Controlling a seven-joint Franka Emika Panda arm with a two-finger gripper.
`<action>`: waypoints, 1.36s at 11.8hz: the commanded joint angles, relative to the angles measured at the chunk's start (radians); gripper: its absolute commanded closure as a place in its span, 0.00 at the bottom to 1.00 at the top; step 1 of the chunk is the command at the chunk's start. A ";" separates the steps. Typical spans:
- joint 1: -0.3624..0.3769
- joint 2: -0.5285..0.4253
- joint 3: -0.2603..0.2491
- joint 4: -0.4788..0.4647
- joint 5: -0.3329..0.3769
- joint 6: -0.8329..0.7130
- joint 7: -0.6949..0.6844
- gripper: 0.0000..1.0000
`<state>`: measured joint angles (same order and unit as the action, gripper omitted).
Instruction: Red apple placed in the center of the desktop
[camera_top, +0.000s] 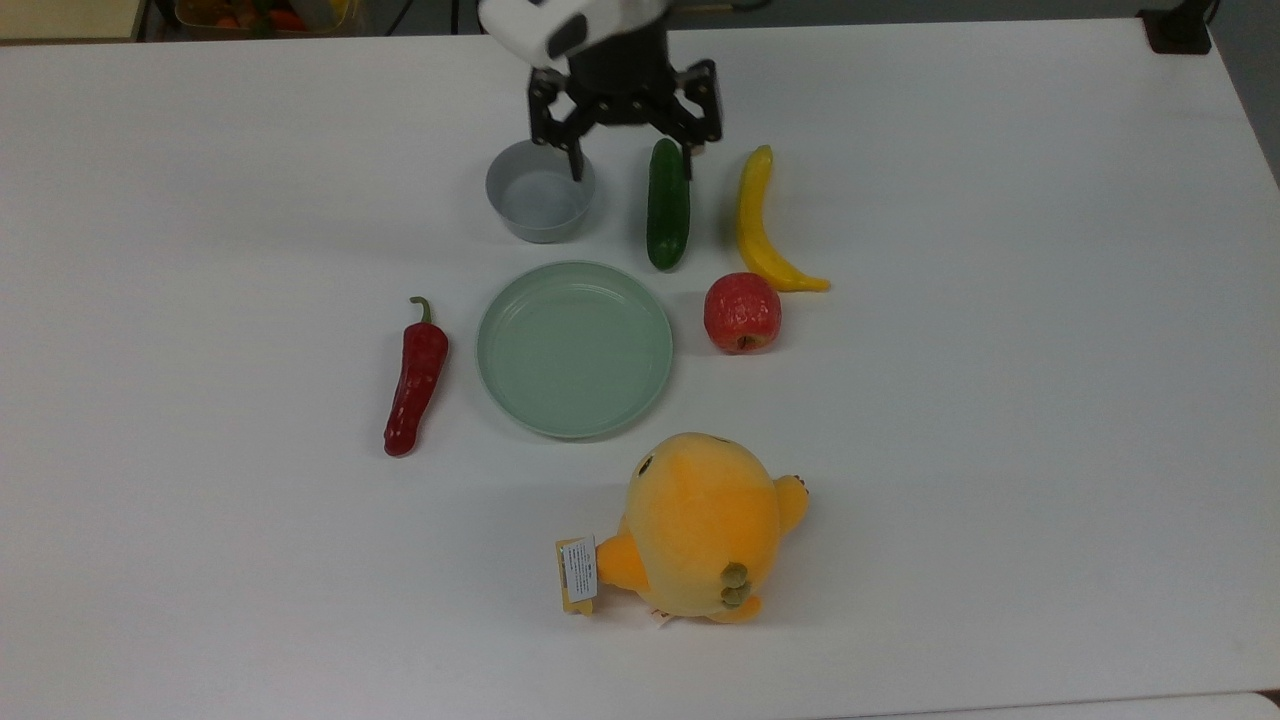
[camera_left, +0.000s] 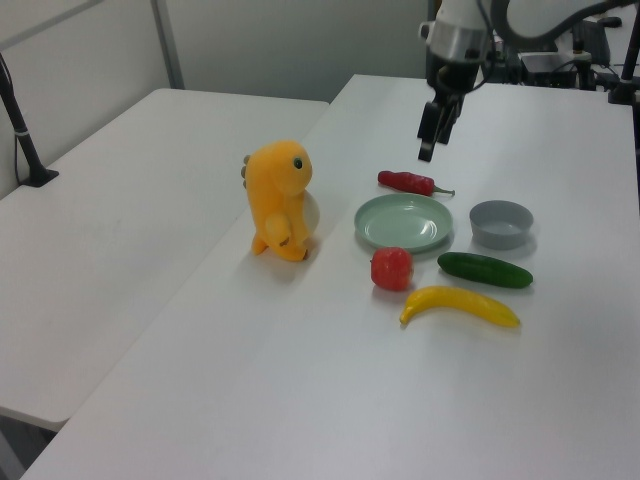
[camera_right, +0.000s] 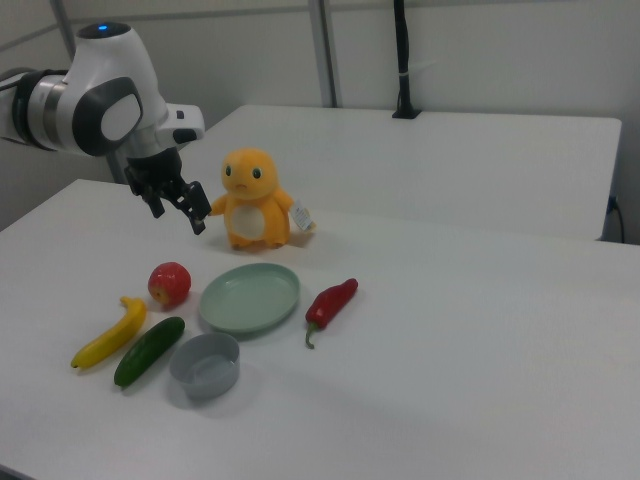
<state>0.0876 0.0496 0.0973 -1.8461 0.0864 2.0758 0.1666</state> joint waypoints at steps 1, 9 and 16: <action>-0.006 -0.088 -0.059 -0.070 -0.013 -0.005 0.030 0.00; -0.011 -0.086 -0.064 -0.088 -0.132 -0.072 0.008 0.00; -0.009 -0.080 -0.062 -0.090 -0.132 -0.075 0.007 0.00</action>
<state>0.0707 -0.0150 0.0333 -1.9262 -0.0294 2.0264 0.1696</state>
